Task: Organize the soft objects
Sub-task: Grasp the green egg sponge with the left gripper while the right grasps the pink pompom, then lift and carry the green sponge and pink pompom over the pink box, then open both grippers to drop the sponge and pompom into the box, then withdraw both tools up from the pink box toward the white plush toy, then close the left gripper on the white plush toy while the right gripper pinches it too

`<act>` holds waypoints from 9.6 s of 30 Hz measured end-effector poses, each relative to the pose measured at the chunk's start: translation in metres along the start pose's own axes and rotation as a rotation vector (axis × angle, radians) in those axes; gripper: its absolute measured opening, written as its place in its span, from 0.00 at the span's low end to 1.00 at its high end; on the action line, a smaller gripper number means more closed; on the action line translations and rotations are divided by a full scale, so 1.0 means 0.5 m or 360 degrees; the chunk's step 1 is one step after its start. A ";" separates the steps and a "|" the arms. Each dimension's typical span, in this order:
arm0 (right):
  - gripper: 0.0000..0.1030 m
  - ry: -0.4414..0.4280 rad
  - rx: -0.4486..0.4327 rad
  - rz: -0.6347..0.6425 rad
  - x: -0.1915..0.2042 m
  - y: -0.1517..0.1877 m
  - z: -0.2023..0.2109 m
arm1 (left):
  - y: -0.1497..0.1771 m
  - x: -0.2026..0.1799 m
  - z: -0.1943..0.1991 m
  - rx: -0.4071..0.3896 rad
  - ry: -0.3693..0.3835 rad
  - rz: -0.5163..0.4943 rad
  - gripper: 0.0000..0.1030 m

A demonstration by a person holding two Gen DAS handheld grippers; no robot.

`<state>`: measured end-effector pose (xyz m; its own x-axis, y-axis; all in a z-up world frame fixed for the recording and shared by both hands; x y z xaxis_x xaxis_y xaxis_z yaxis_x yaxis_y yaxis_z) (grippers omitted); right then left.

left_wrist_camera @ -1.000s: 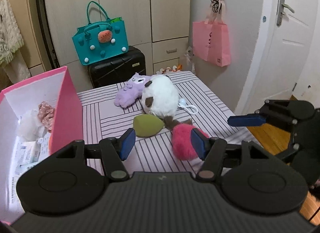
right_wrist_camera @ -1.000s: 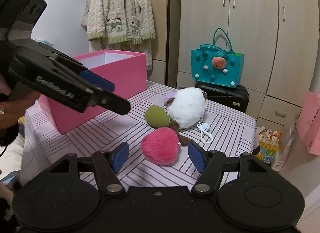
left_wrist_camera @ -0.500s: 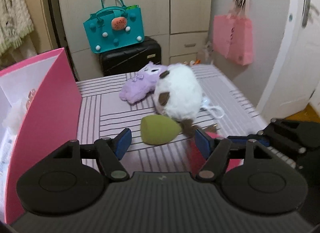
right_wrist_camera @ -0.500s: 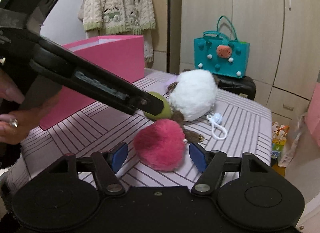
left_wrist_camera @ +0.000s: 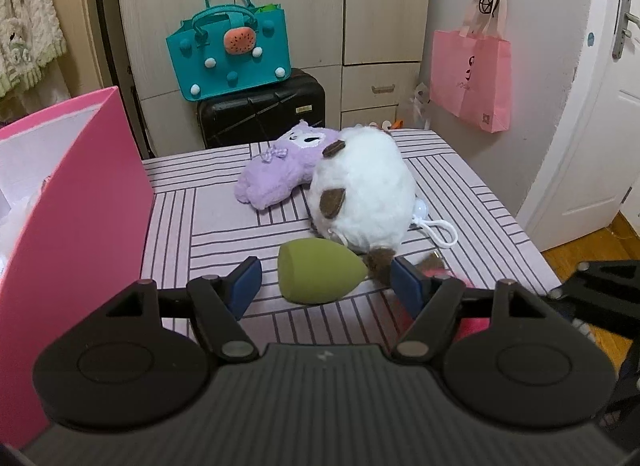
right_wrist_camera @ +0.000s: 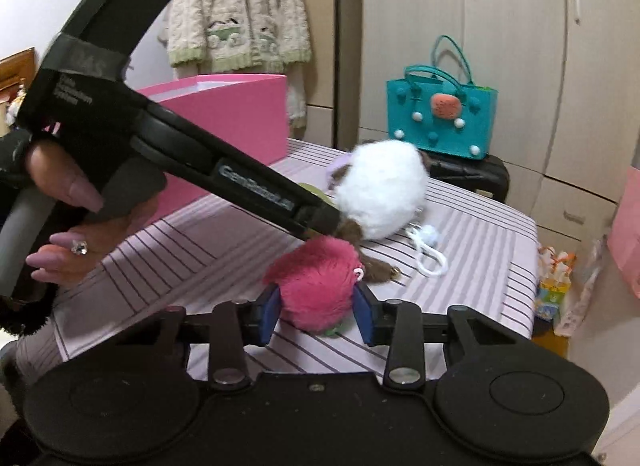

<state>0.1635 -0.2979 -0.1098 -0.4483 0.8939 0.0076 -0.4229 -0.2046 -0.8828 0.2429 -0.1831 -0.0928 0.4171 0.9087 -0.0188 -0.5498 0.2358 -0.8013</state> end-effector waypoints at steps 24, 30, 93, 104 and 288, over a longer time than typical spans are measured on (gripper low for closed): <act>0.75 0.0126 0.0106 -0.0068 -0.038 0.003 -0.031 | 0.017 0.013 -0.038 -0.0001 0.0025 0.0128 0.60; 0.57 0.0119 0.0049 -0.0217 -0.062 0.002 -0.020 | 0.018 0.007 -0.030 -0.0028 0.0039 0.0057 0.60; 0.50 -0.0210 0.0346 -0.0382 0.115 -0.012 0.084 | 0.153 0.052 0.287 0.0296 0.0526 -0.0102 0.42; 0.50 -0.0399 0.0360 -0.0374 0.185 -0.082 0.075 | 0.149 0.111 0.363 0.0317 0.0539 -0.0113 0.42; 0.82 -0.0056 -0.0164 -0.0144 -0.124 -0.101 -0.161 | -0.068 0.020 -0.031 -0.0094 0.0199 0.0343 0.84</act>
<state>0.2759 -0.3107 -0.1033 -0.4402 0.8918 0.1040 -0.3804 -0.0803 -0.9213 0.2769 -0.1872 -0.0751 0.3834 0.8851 -0.2637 -0.5941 0.0177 -0.8042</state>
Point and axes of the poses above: each gripper's, at about its wrist camera, not at the fingertips, and z roughly against the way its jaws point, x to its left, y to its underside, the point moved 5 cm from there along -z, roughly the way its jaws point, and after that the axes turned 5 degrees about -x, right-handed, at the moved point
